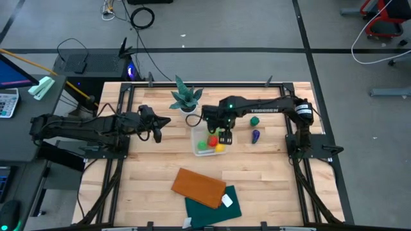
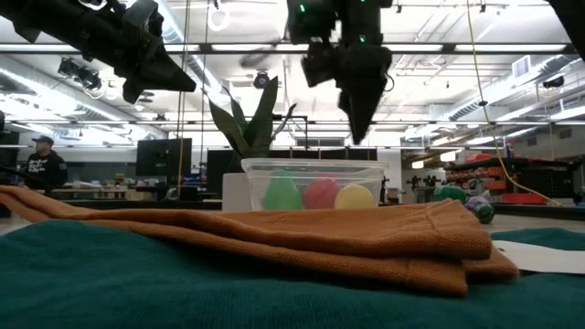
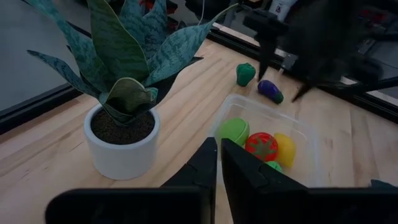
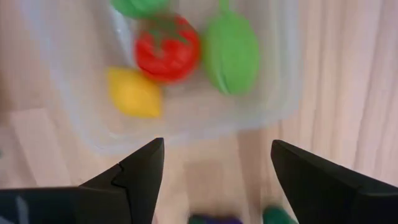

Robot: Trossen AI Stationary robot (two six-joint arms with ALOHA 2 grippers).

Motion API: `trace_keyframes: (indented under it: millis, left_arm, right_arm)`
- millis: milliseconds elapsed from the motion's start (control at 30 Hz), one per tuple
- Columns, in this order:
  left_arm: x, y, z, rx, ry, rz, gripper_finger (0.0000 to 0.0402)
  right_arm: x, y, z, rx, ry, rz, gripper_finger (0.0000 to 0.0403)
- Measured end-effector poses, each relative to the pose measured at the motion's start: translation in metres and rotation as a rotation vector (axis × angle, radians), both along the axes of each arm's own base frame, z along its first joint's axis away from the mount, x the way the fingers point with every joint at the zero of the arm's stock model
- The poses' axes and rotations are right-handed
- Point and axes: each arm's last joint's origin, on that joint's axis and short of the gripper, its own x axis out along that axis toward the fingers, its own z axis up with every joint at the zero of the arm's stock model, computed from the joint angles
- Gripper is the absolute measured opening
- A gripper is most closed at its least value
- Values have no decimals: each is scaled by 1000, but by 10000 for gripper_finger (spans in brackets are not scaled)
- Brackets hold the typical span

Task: Pick and placing Produce into tupperware
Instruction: Put the bell pepper into the transparent bin

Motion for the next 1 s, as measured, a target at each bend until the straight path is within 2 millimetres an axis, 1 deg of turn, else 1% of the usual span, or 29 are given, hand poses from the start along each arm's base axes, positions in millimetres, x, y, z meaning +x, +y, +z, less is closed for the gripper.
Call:
trace_keyframes:
  millis: [100, 167, 333, 500, 600, 700, 833, 1000]
  left_arm:
    - [0, 0, 0, 0, 0, 0, 25]
    - [0, 0, 0, 0, 0, 1, 26]
    - [0, 0, 0, -6, -3, 3, 33]
    - [0, 0, 0, -7, -4, 3, 35]
    - [0, 0, 0, -7, -4, 2, 30]
    - [0, 0, 0, -7, -4, 2, 26]
    - [0, 0, 0, -7, -4, 2, 23]
    - [0, 0, 0, -7, -5, 3, 27]
  right_arm:
    - [-12, -14, -3, 8, 45, -72, 250]
    - [-20, -22, -2, 12, 32, -124, 247]
    - [-56, -36, 0, 18, -28, -281, 242]
    - [-99, -41, -6, 10, -97, -495, 242]
    - [-124, -40, -12, -26, -94, -621, 242]
    - [-144, -39, -21, -44, -78, -735, 243]
    - [-160, -40, -32, -37, -52, -866, 251]
    - [-163, -46, -43, -34, -50, -942, 271]
